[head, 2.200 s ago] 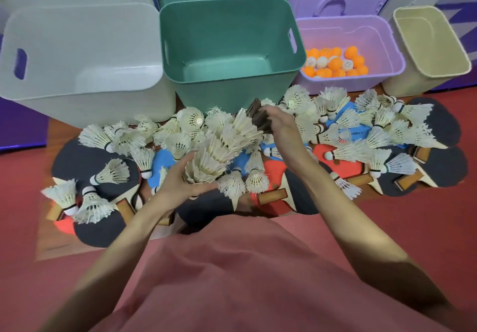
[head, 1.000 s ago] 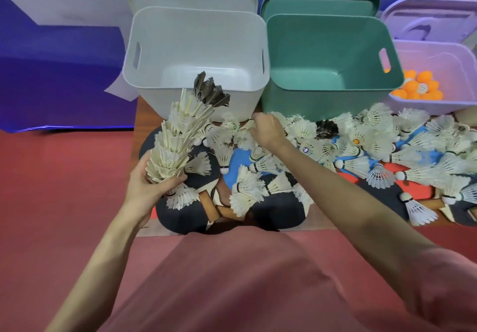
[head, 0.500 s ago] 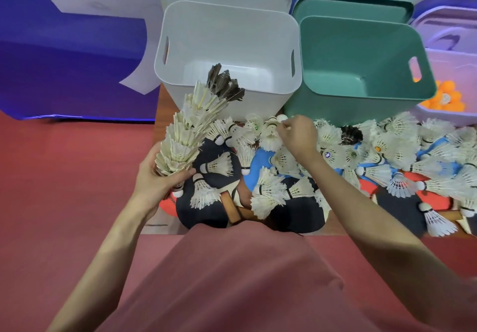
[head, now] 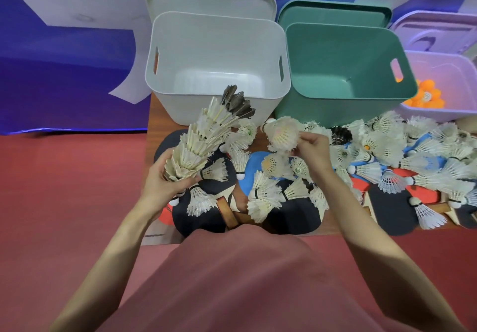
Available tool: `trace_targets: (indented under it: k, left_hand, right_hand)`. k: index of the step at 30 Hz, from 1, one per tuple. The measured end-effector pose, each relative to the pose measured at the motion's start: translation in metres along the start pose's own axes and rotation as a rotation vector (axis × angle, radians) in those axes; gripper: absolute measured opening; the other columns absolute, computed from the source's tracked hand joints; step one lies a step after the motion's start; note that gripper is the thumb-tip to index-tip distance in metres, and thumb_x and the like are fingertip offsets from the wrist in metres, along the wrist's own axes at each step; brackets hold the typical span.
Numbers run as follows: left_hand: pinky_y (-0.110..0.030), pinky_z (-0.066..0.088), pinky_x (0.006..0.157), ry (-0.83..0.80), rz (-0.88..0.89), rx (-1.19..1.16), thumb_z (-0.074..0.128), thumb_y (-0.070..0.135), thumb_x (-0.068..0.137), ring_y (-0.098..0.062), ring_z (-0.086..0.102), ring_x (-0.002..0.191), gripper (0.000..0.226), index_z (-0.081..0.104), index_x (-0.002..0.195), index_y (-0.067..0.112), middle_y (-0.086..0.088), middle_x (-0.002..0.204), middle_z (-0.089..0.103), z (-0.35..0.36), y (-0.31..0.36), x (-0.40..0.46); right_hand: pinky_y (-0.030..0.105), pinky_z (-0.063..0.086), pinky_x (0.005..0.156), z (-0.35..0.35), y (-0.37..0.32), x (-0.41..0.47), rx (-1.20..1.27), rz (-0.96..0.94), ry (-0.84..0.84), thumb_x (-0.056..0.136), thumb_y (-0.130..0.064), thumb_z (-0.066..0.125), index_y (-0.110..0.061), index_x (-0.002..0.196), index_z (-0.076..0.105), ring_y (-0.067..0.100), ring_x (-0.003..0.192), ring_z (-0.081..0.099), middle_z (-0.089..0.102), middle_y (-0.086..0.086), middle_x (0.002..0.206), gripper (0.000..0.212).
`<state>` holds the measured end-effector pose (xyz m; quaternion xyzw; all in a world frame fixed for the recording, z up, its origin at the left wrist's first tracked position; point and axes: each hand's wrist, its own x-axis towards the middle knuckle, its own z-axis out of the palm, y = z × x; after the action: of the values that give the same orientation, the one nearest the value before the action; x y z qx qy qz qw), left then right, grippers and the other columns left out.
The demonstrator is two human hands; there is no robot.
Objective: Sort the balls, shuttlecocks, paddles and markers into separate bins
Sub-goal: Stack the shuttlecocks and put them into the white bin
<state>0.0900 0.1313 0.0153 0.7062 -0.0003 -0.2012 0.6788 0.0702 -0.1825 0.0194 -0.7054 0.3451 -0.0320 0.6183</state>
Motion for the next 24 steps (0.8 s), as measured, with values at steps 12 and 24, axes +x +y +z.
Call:
trace_targets:
  k: [12,24]
  left_hand:
    - [-0.017,0.052,0.072,-0.114,0.023,0.041,0.081,0.000,0.060,-0.006,0.065,0.086,0.061,0.060,0.114,0.020,0.008,0.097,0.070,-0.007,0.010,0.004]
    - [-0.047,0.049,0.076,-0.212,0.067,0.042,0.085,0.003,0.059,-0.025,0.060,0.087,0.067,0.062,0.114,0.034,-0.008,0.101,0.068,-0.013,0.043,0.034]
  right_hand:
    - [0.016,0.040,0.045,-0.018,-0.097,0.003,0.246,-0.078,-0.311,0.085,0.010,0.046,-0.004,0.077,0.071,0.012,0.054,0.051,0.064,0.005,0.070,0.030]
    - [0.033,0.055,0.081,0.004,-0.156,0.015,-0.084,-0.496,-0.392,0.071,0.021,0.063,-0.007,0.115,0.057,0.018,0.099,0.061,0.060,0.014,0.119,0.053]
